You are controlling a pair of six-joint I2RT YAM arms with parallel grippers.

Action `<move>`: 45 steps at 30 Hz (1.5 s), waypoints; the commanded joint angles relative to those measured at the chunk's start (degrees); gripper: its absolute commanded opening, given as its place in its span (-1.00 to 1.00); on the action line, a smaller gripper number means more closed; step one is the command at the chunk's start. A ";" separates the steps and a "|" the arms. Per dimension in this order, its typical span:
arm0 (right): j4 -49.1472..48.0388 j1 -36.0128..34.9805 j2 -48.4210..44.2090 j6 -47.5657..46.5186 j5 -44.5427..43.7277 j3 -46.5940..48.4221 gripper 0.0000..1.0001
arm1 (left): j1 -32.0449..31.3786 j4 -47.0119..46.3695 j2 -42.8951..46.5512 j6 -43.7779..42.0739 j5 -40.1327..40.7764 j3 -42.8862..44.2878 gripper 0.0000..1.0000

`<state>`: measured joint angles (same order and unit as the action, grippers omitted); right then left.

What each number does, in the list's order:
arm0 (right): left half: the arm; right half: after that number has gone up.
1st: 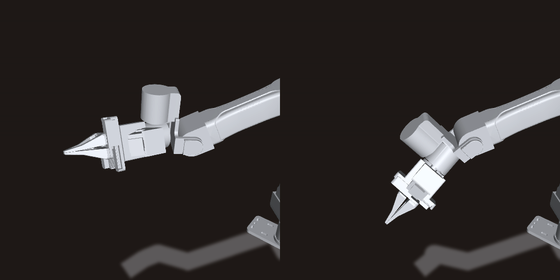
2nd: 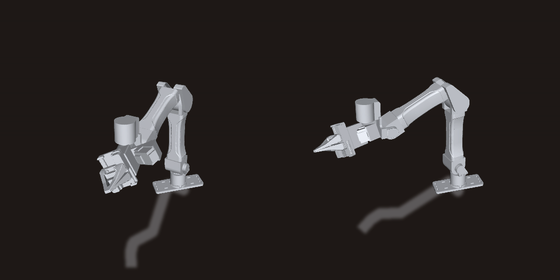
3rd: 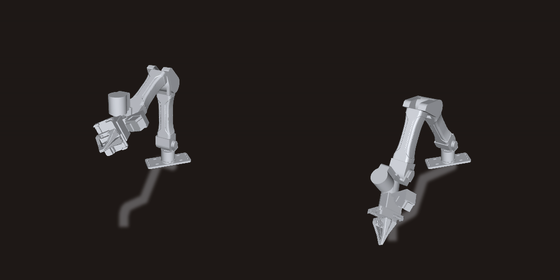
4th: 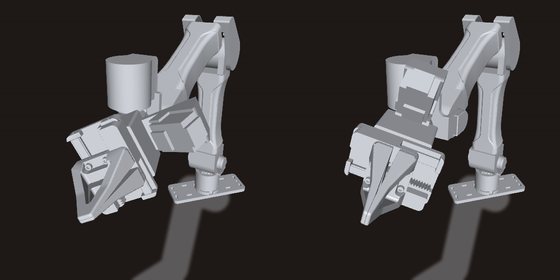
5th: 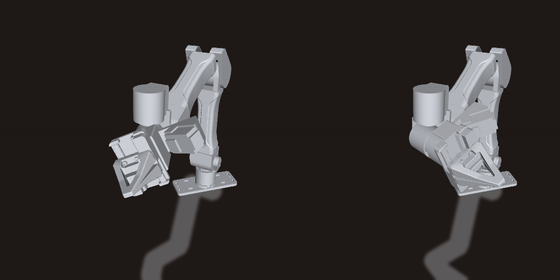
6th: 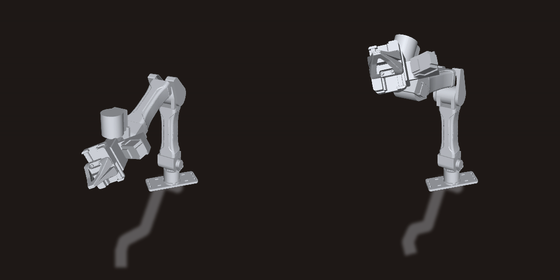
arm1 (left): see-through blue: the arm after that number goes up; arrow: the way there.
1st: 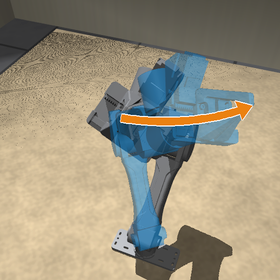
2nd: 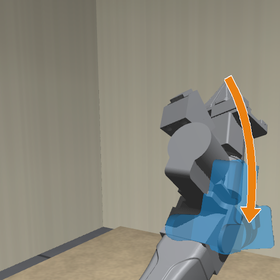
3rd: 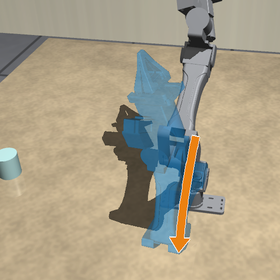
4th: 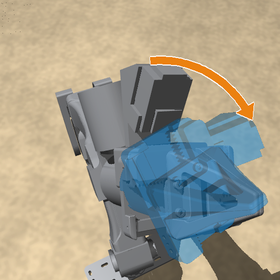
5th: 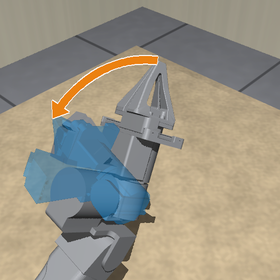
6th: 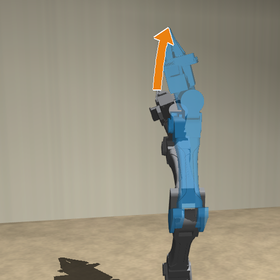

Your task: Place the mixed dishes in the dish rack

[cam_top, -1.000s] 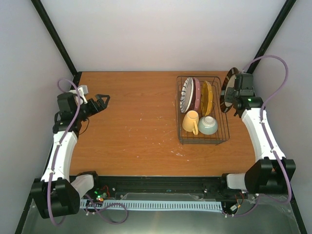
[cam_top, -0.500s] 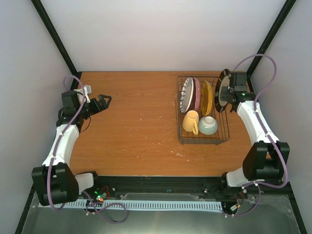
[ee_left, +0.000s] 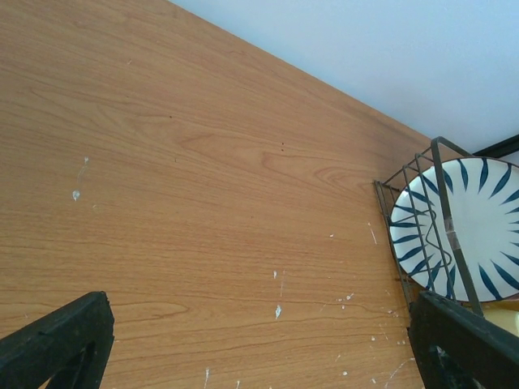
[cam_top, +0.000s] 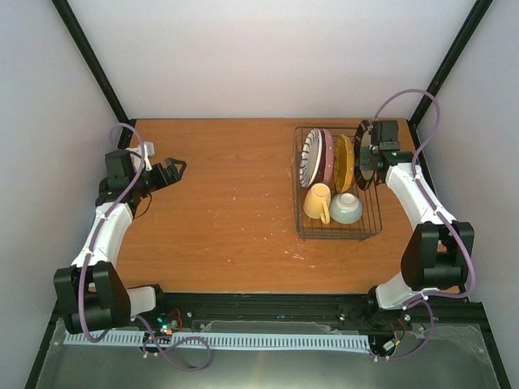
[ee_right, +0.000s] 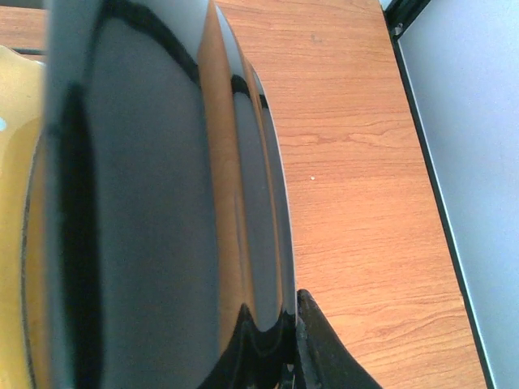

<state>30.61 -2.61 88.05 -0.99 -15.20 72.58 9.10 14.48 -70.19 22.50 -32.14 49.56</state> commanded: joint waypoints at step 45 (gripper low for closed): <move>-1.39 -1.78 -39.84 18.03 24.92 -10.36 1.00 | -0.14 -4.86 10.03 7.57 -8.11 -7.50 0.99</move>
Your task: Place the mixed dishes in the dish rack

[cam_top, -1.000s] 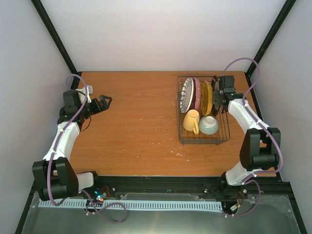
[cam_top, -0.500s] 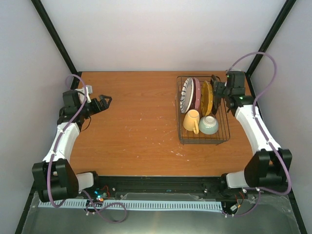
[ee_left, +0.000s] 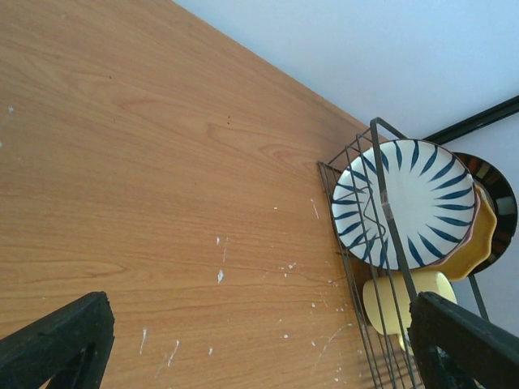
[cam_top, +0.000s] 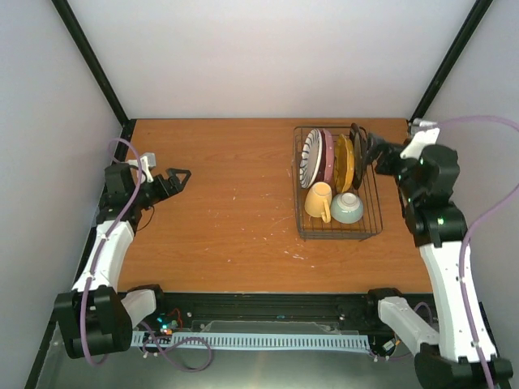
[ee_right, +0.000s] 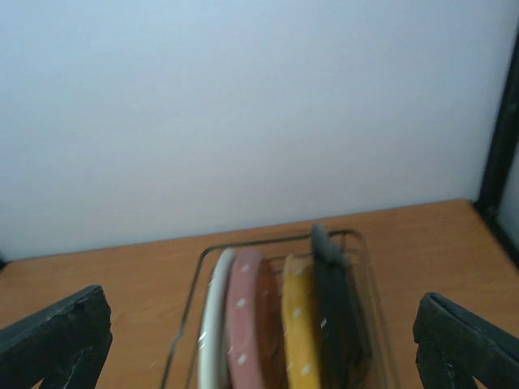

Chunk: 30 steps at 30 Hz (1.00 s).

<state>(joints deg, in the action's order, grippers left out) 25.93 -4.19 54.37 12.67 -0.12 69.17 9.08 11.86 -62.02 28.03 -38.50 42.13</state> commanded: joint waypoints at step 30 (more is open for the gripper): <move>14.46 -0.21 -39.77 14.10 13.47 -31.28 1.00 | -0.16 3.08 5.28 0.17 -0.32 2.16 0.99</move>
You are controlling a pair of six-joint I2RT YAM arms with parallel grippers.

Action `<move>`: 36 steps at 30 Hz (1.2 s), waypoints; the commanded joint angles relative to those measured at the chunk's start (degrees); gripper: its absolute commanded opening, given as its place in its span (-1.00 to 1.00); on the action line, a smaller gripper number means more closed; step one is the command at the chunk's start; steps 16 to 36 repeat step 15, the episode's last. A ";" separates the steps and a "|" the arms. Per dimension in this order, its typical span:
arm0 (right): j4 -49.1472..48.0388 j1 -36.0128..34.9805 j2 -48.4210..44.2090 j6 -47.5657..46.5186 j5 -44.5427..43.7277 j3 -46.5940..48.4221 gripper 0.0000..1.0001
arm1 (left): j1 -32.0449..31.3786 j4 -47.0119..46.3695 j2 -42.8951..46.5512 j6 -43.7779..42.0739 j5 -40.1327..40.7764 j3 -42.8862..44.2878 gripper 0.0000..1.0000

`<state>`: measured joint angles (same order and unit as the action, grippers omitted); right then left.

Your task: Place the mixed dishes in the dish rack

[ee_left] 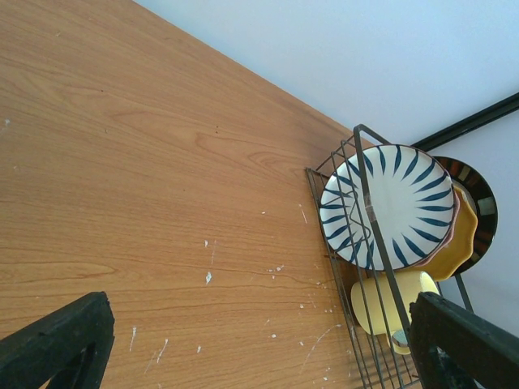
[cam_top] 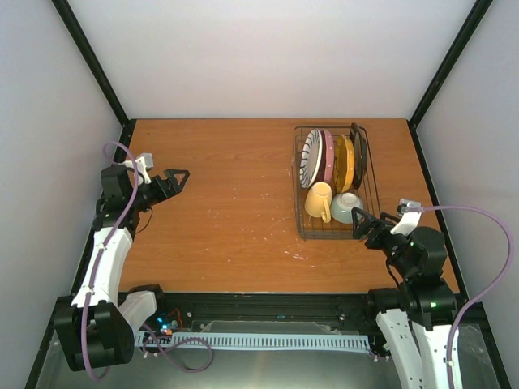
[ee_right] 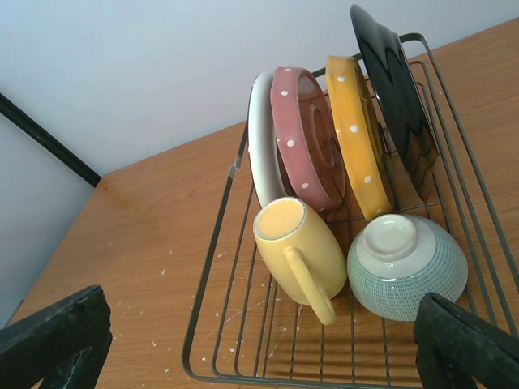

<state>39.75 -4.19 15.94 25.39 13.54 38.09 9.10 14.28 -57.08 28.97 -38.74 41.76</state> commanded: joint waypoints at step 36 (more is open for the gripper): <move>2.08 -0.16 -4.71 2.22 1.29 -0.17 1.00 | -0.14 0.45 1.61 0.54 -0.94 0.88 1.00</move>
